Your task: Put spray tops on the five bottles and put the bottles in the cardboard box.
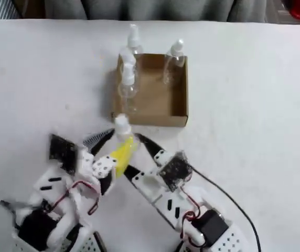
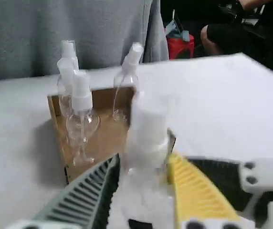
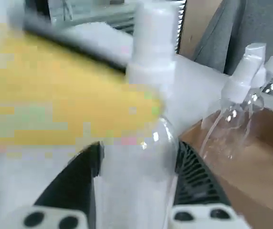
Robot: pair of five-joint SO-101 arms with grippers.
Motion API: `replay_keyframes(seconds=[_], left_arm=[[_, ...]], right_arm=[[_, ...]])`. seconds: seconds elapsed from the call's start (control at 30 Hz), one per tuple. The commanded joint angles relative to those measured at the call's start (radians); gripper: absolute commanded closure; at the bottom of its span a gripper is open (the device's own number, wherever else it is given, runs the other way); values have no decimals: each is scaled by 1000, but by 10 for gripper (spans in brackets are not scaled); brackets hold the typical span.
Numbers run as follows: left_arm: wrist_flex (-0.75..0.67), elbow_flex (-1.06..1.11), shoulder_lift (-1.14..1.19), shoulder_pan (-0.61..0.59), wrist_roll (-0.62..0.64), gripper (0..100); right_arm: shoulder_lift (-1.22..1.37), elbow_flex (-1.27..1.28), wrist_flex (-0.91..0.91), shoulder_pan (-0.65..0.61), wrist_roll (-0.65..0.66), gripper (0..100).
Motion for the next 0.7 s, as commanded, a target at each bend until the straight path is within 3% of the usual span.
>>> replay_keyframes(seconds=[0.0, 0.43, 0.67], left_arm=[[-31, 3, -35, 10, -2, 762], [-18, 0, -177, -24, -6, 762], [46, -143, -179, -28, -8, 763]], right_arm=[[-10, -14, -4, 21, 3, 984], [-10, -14, -4, 22, 3, 984], [-10, -14, -4, 24, 3, 984]])
